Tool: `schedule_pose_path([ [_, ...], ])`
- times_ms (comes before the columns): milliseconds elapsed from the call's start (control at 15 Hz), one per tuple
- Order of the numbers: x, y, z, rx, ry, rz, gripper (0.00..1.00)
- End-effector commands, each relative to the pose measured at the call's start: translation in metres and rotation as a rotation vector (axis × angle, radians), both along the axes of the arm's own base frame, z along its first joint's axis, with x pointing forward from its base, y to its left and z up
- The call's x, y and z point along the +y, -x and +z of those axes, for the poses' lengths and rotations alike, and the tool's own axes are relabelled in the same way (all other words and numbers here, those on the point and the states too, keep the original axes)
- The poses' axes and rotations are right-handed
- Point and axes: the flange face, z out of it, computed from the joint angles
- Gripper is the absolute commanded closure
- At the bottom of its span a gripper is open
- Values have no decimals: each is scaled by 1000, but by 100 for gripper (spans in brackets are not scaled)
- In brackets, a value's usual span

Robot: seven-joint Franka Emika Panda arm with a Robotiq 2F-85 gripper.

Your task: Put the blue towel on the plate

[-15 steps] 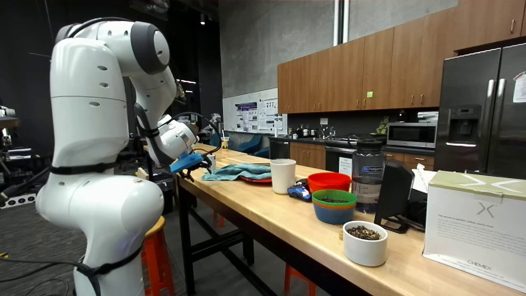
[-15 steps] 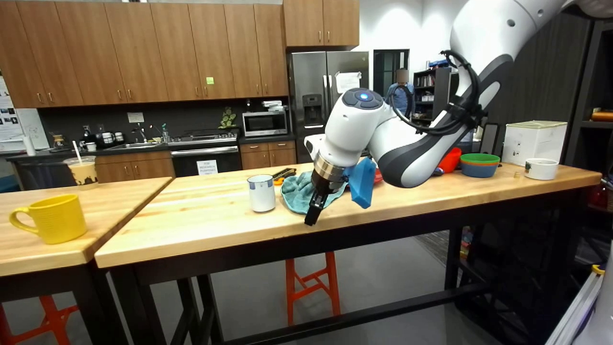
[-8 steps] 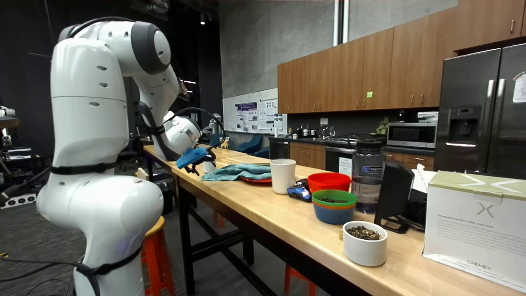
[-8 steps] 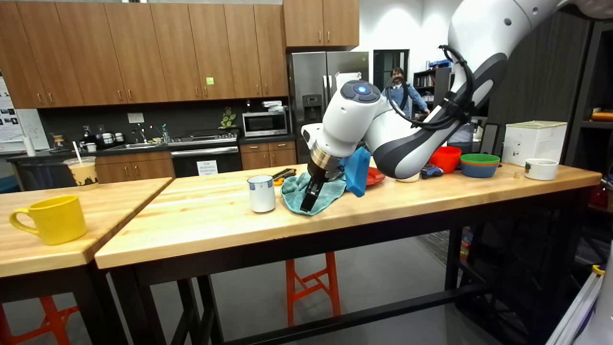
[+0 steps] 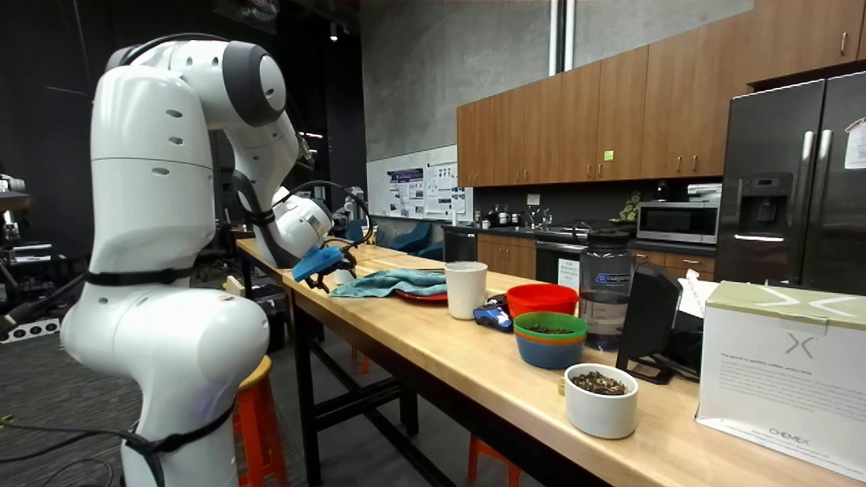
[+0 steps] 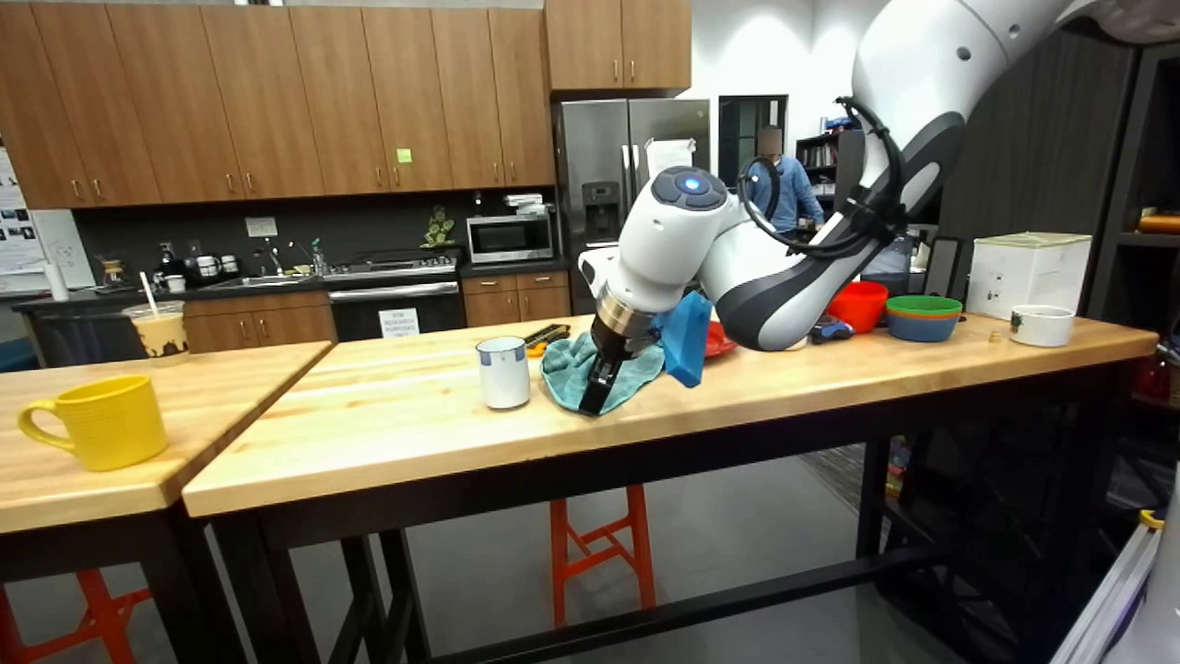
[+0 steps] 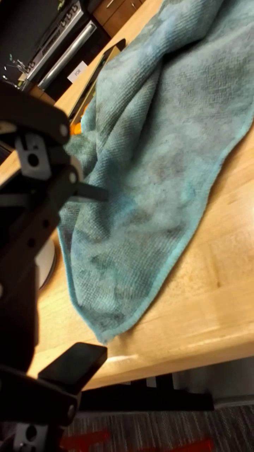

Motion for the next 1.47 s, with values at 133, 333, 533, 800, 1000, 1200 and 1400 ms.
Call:
schedule_pose_path([
  [133,-1,-1,-2,-75,0,-15,0],
  [333,0,0,-8,-86,-2,-14,0],
  [533,2,5,-19,-55,-5,-7,0],
  [800,1,8,-24,-24,-1,-10,0],
  [1000,0,8,-24,-29,7,-14,0],
  [1200,-2,9,-26,-26,10,-12,26],
  [1400,1,12,-25,-19,6,-1,44],
])
